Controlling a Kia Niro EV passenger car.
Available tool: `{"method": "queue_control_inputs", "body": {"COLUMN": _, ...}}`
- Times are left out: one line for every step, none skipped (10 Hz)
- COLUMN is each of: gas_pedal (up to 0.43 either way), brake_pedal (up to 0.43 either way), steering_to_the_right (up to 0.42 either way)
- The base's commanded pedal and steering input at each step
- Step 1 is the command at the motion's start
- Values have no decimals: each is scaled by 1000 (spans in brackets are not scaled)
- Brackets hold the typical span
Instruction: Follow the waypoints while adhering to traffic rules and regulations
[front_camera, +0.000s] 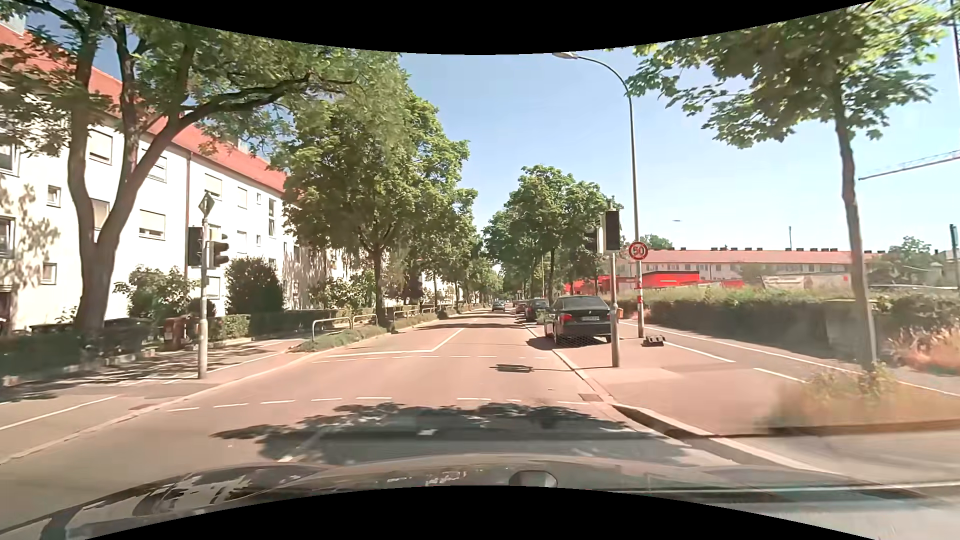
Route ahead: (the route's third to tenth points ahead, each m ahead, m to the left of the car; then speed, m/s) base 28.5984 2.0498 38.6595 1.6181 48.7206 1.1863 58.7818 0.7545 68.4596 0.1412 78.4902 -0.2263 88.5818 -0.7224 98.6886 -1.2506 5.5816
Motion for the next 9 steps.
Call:
{"method": "queue_control_inputs", "body": {"gas_pedal": 169, "brake_pedal": 0, "steering_to_the_right": -5}}
{"method": "queue_control_inputs", "body": {"gas_pedal": 169, "brake_pedal": 0, "steering_to_the_right": -8}}
{"method": "queue_control_inputs", "body": {"gas_pedal": 169, "brake_pedal": 0, "steering_to_the_right": -8}}
{"method": "queue_control_inputs", "body": {"gas_pedal": 169, "brake_pedal": 0, "steering_to_the_right": -5}}
{"method": "queue_control_inputs", "body": {"gas_pedal": 169, "brake_pedal": 0, "steering_to_the_right": -5}}
{"method": "queue_control_inputs", "body": {"gas_pedal": 169, "brake_pedal": 0, "steering_to_the_right": -5}}
{"method": "queue_control_inputs", "body": {"gas_pedal": 169, "brake_pedal": 0, "steering_to_the_right": -4}}
{"method": "queue_control_inputs", "body": {"gas_pedal": 169, "brake_pedal": 0, "steering_to_the_right": -4}}
{"method": "queue_control_inputs", "body": {"gas_pedal": 169, "brake_pedal": 0, "steering_to_the_right": -5}}
